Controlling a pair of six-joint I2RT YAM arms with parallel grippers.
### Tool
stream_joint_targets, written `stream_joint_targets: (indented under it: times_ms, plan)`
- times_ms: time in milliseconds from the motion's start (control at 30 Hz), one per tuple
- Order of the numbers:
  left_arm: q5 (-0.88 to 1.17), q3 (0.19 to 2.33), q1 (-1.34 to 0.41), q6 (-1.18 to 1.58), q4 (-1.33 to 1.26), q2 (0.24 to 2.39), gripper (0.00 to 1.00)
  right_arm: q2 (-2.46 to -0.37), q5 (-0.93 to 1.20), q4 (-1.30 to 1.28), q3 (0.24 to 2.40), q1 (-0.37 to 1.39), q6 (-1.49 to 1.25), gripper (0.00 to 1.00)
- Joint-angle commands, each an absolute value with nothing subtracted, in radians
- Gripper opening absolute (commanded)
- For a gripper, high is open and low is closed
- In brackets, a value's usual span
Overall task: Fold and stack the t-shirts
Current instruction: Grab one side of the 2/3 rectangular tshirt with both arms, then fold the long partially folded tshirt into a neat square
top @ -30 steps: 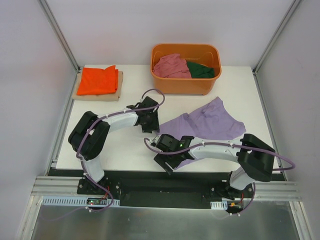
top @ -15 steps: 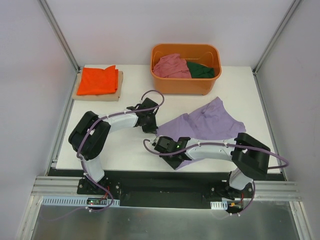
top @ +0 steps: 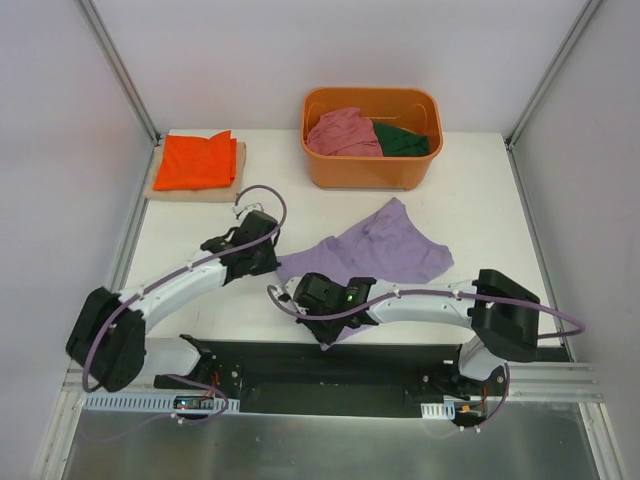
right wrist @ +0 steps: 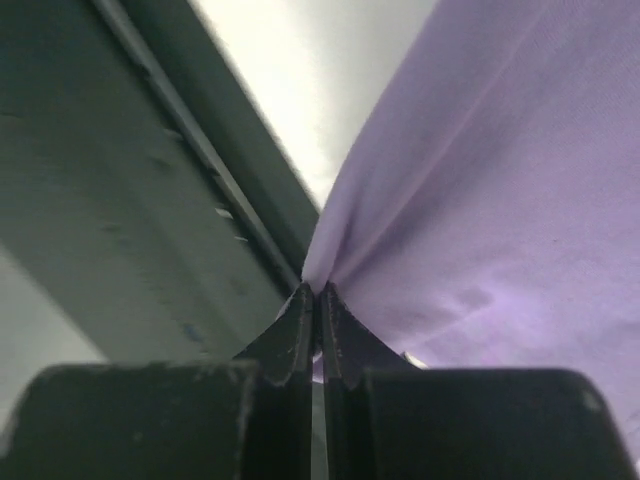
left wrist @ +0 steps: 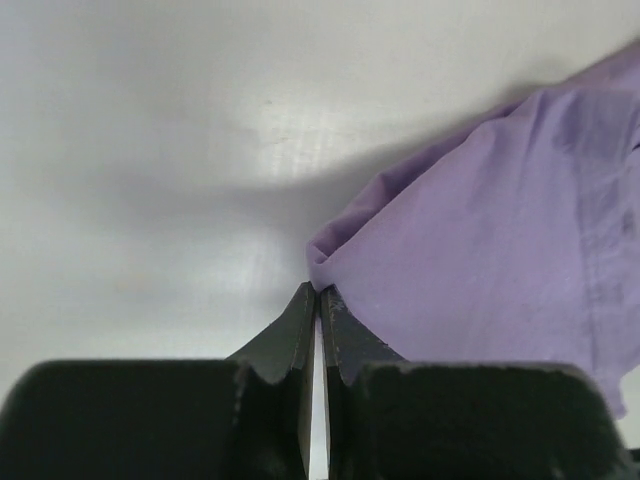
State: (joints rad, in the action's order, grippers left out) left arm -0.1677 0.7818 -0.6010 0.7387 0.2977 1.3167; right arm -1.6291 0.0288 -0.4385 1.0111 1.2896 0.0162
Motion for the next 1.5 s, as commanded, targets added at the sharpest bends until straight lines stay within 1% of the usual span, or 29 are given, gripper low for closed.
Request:
stream_joint_targets:
  times_ms: [0, 100, 267, 400, 500, 667, 900, 1033, 1200, 1300, 1467]
  plan:
    - [-0.391, 0.749, -0.563, 0.736, 0.425, 1.143, 0.0, -1.568, 0.277, -0.342, 1.104, 1.316, 0.014, 0.01]
    - [-0.462, 0.752, -0.56, 0.744, 0.506, 1.016, 0.0, -1.572, 0.406, -0.272, 1.144, 1.319, 0.002, 0.01]
    - [-0.566, 0.794, -0.555, 0.749, 0.601, 0.855, 0.0, -1.604, 0.55, -0.186, 1.227, 1.324, -0.067, 0.0]
    - [-0.62, 0.848, -0.554, 0.739, 0.644, 0.796, 0.0, -1.608, 0.594, -0.175, 1.275, 1.328, -0.066, 0.01]
    - [-0.62, 0.887, -0.554, 0.72, 0.641, 0.796, 0.0, -1.562, 0.543, -0.178, 1.25, 1.325, -0.057, 0.01]
    - [-0.595, 0.966, -0.554, 0.71, 0.632, 0.885, 0.0, -1.453, 0.436, -0.26, 1.166, 1.283, -0.02, 0.01]
    - [-0.453, 1.052, -0.557, 0.692, 0.535, 1.057, 0.0, -1.258, 0.298, -0.371, 1.02, 1.164, -0.008, 0.0]
    - [-0.39, 1.097, -0.571, 0.683, 0.459, 1.147, 0.0, -1.155, 0.267, -0.391, 0.947, 1.088, -0.008, 0.0]
    - [-0.373, 1.181, -0.607, 0.678, 0.434, 1.281, 0.0, -1.043, 0.224, -0.405, 0.838, 1.013, -0.011, 0.01]
    - [-0.362, 1.23, -0.632, 0.675, 0.423, 1.353, 0.0, -1.006, 0.244, -0.405, 0.799, 0.968, -0.028, 0.01]
    - [-0.344, 1.324, -0.675, 0.661, 0.416, 1.492, 0.0, -0.962, 0.198, -0.403, 0.724, 0.943, -0.058, 0.01]
